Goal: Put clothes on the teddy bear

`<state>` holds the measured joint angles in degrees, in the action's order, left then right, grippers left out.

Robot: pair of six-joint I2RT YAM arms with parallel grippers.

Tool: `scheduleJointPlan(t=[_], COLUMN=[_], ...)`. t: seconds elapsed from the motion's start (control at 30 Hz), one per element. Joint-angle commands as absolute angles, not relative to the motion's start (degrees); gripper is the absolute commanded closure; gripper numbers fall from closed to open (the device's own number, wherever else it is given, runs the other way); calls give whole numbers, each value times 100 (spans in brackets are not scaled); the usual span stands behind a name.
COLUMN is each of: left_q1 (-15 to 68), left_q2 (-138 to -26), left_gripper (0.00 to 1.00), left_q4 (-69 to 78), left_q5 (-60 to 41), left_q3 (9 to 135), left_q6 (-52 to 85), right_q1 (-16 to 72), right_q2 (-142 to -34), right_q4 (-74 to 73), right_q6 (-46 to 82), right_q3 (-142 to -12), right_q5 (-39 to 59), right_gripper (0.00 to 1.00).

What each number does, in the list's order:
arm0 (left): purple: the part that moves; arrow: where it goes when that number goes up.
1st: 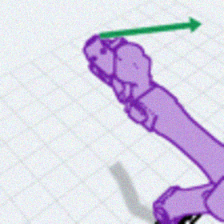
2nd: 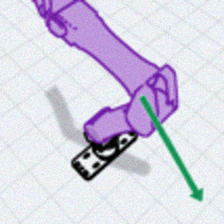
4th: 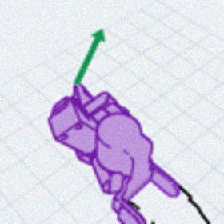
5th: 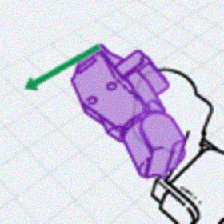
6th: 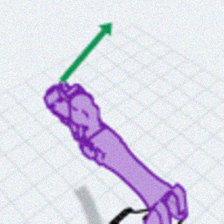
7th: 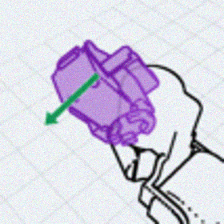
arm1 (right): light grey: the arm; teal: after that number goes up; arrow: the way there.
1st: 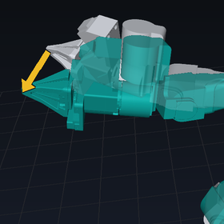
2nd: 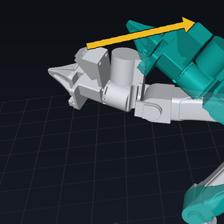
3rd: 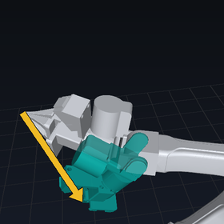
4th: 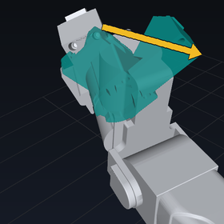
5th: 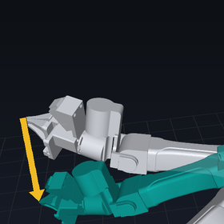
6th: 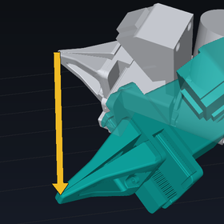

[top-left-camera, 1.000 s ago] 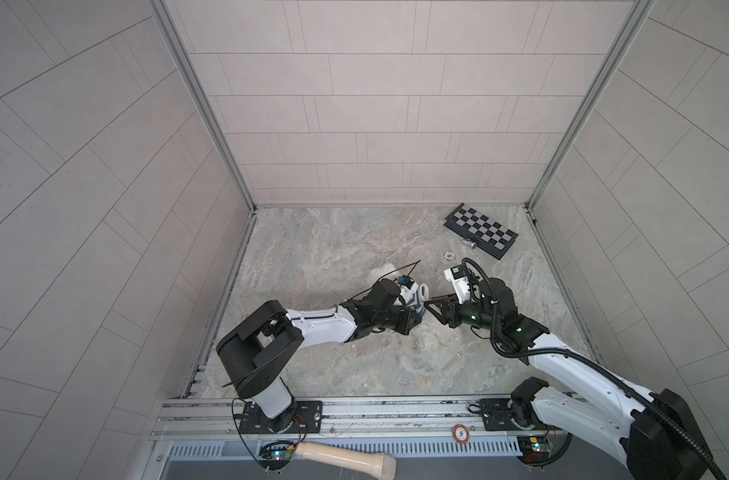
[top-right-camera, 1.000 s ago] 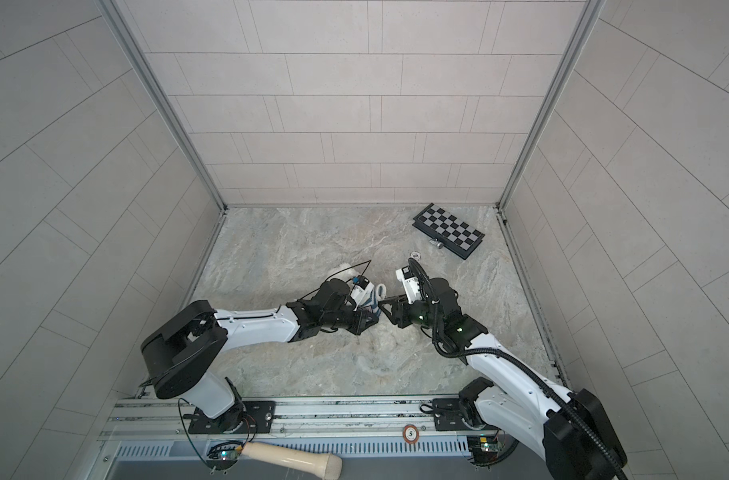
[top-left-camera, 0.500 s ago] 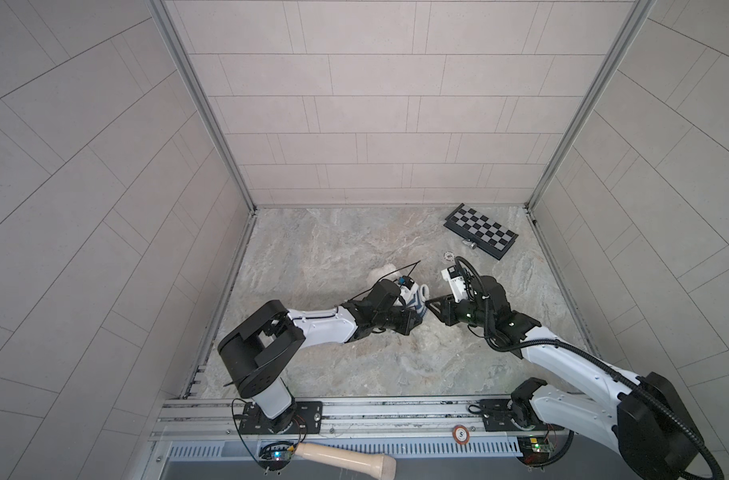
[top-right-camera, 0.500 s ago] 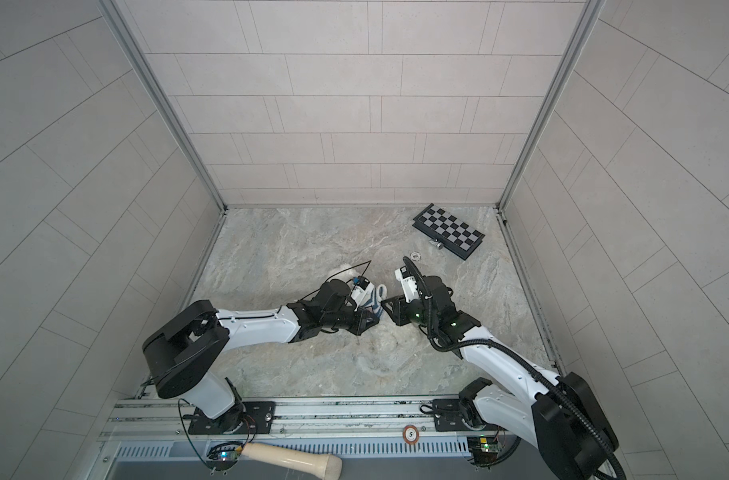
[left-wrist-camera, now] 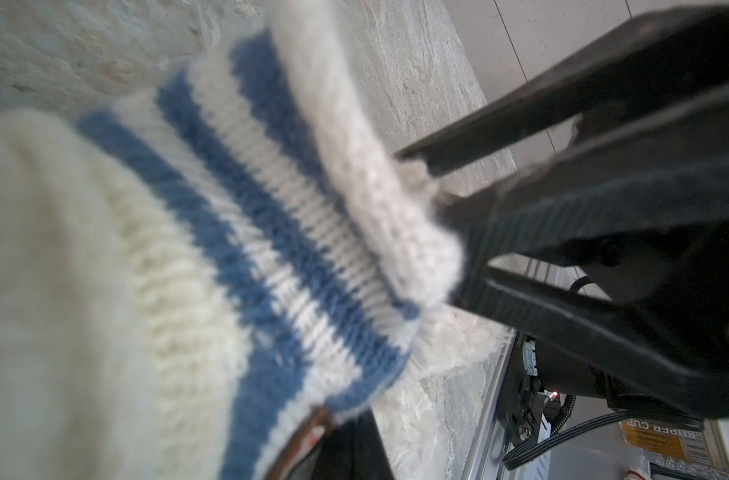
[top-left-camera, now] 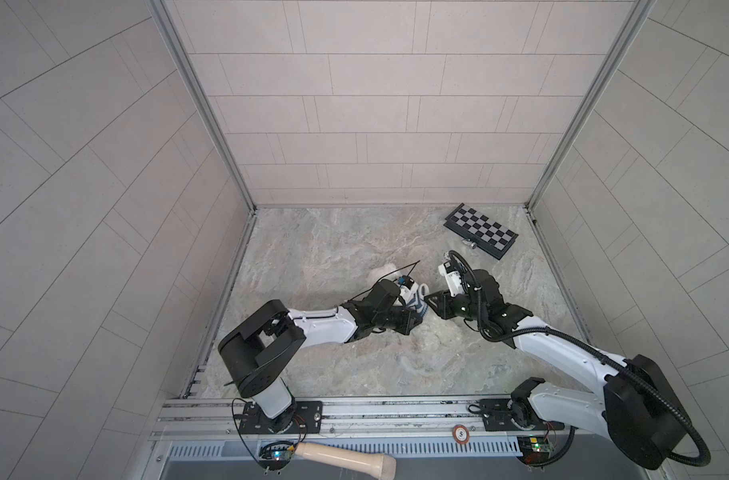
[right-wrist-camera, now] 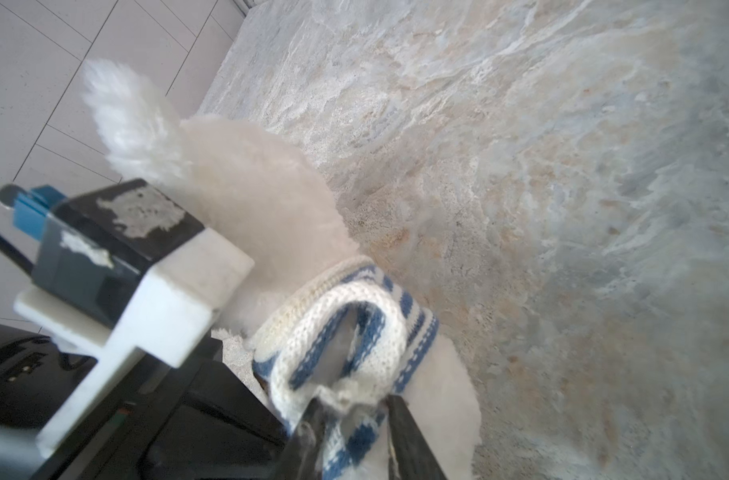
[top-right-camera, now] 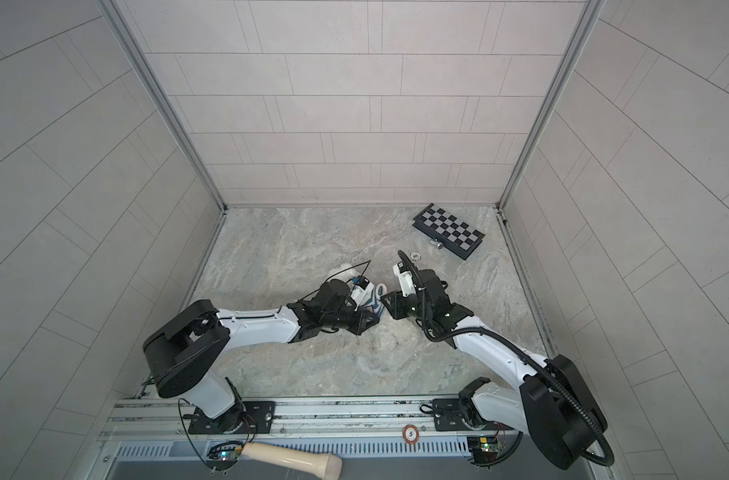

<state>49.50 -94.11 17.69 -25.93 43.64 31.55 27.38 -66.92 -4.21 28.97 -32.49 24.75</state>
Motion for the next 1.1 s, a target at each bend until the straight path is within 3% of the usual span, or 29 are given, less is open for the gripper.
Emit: scheduleJointPlan(t=[0.0,0.37,0.77,1.07], left_q1=[4983,5035,5092,5081], left_q2=[-9567,-9631,-9690,-9650], left_gripper=[100,100,100,100], left_q4=[1520,1436,1650,1767], left_q5=[-2566,-2506,-2558,-2575], left_q3=[4230,4313,4268,4192], left_q6=[3164,3190,3210,3234], right_q1=[2777,2812,2825,2775], right_q2=[-6800,-6464,-5546,-5735], right_q4=[-553,-410,959,654], right_q6=[2922,2873,2909,3154], right_q3=[-3340,-3221,-3139,-2988], right_q5=[2411,2286,1960,1898], right_gripper=[73,65,52,54])
